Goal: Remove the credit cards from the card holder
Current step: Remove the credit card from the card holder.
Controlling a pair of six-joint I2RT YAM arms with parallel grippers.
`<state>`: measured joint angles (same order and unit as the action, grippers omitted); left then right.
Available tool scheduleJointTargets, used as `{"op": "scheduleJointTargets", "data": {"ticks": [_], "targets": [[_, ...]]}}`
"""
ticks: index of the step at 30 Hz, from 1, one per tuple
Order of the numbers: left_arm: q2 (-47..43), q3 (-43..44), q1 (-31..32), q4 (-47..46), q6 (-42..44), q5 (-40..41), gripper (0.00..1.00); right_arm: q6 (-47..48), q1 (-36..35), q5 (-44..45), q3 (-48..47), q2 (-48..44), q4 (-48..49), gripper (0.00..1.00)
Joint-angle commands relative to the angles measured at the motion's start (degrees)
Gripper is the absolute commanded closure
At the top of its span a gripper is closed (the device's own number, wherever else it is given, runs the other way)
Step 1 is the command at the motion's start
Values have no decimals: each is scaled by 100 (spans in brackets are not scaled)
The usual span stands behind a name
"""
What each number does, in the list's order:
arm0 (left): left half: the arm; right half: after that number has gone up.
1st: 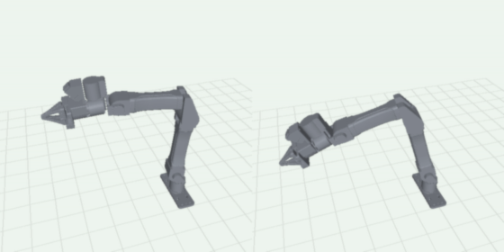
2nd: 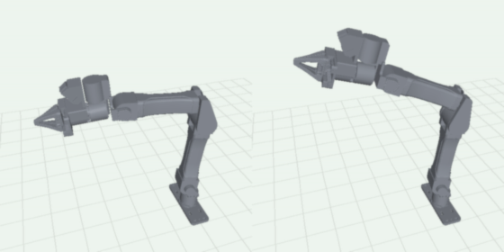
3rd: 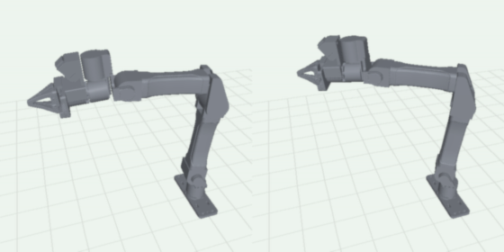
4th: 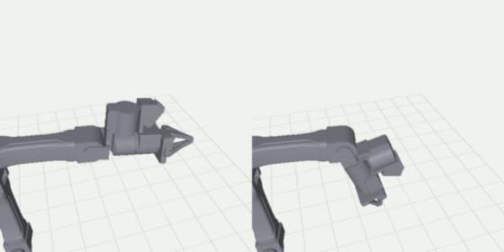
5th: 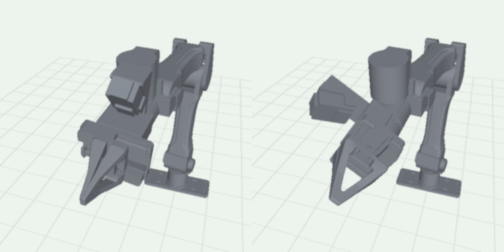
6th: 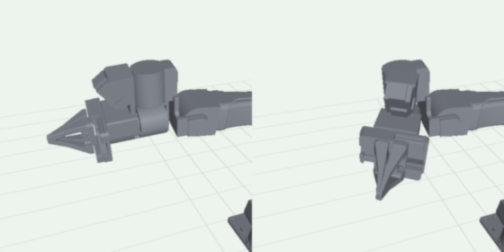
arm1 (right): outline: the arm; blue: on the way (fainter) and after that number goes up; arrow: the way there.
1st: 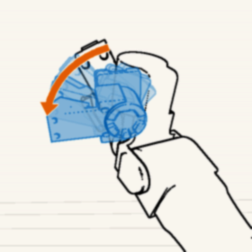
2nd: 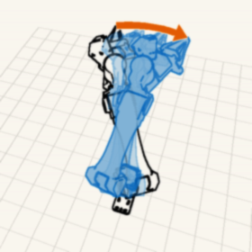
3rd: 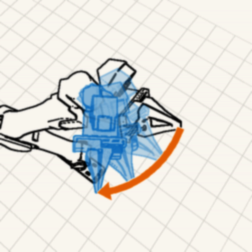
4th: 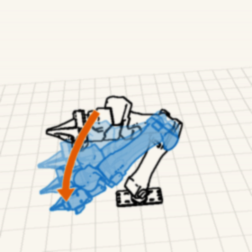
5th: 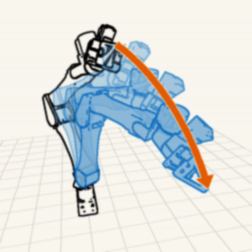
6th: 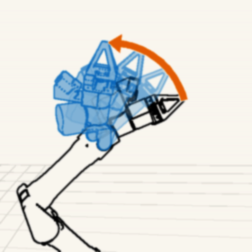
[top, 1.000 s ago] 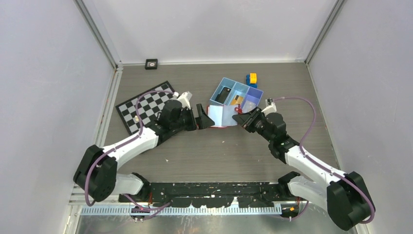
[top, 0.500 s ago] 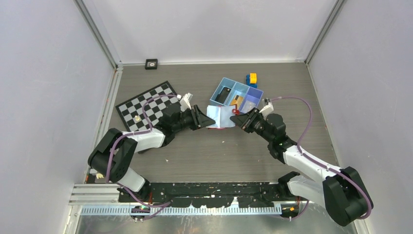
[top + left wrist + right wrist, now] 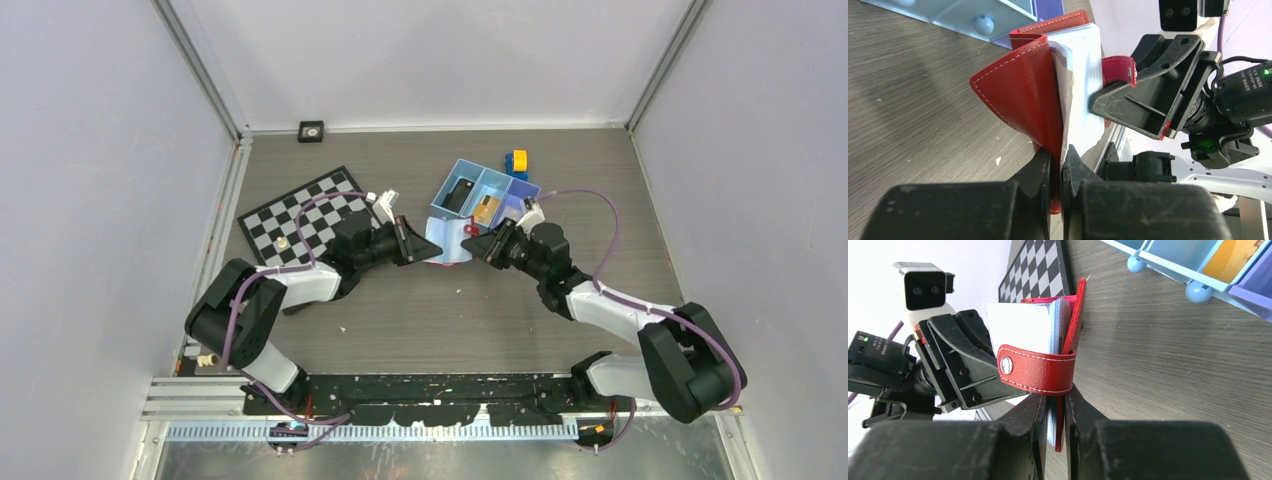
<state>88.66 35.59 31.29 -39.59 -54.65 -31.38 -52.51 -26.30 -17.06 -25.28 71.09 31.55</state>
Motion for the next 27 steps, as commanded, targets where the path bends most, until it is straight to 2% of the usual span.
{"op": "scheduleJointTargets", "data": {"ticks": [1,7,9,11,12,15,18,21,24,27], "targets": [[116,395,205,-415,113,-377,100,254,-278,-304,-307,101,73,87],[-7,457,228,1,363,-253,100,268,-330,-357,-419,240,0,83],[-66,449,237,82,414,-216,100,236,-329,-369,-437,301,-8,87],[-182,448,231,442,574,-11,82,216,-331,-289,-420,275,-29,96],[-276,455,235,693,674,199,67,208,-331,-244,-403,236,-55,98],[-426,453,258,1209,893,516,34,189,-331,-239,-375,98,-61,98],[-399,497,389,1311,1022,583,23,122,-327,-285,-331,16,43,99],[-237,625,538,1424,1095,554,20,-2,-331,-410,-288,28,262,99],[-87,754,563,1614,1115,559,22,-149,-331,-578,-252,83,501,99],[-56,828,565,1755,1138,591,37,-223,-330,-570,-207,65,588,96]]}}
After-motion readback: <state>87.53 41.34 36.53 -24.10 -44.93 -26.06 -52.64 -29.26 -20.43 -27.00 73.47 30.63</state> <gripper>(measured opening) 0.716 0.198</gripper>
